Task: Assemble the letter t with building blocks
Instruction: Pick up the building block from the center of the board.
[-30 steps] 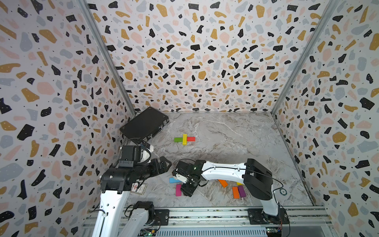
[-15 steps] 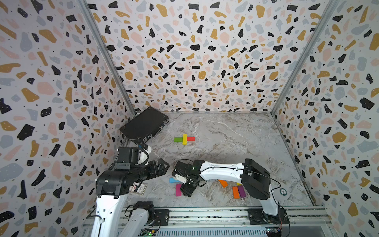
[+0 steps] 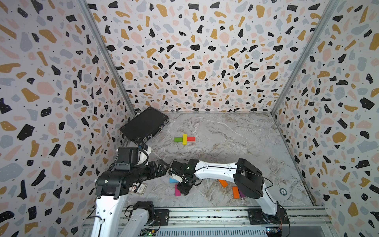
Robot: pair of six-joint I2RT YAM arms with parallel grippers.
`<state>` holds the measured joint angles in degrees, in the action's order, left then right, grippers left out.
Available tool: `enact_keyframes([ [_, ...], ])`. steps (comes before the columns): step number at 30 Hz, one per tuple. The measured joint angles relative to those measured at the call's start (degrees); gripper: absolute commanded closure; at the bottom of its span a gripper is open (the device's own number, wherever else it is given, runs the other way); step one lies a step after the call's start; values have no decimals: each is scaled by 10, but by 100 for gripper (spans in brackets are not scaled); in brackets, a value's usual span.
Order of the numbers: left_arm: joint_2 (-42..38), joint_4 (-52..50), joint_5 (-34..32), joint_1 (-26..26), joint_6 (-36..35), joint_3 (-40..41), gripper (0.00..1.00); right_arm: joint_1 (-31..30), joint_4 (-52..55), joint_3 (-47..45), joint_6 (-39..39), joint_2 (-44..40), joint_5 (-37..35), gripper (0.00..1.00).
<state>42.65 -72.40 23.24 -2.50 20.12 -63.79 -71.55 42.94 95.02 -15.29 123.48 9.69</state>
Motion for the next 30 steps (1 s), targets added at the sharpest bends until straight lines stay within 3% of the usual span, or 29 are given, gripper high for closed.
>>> enact_keyframes([
  [5,0,0,0,2,0,0,0,0,2,-2,-1,0,-17,54],
  [9,0,2,1,2,0,0,0,0,1,-5,0,0,-34,73],
  [13,0,5,1,2,0,2,0,3,-2,-18,0,-10,-47,84],
  [23,9,33,31,2,2,31,1,34,-12,-97,-6,-63,-67,86],
  [30,40,86,51,2,5,59,0,87,5,-70,-13,-63,-74,86],
])
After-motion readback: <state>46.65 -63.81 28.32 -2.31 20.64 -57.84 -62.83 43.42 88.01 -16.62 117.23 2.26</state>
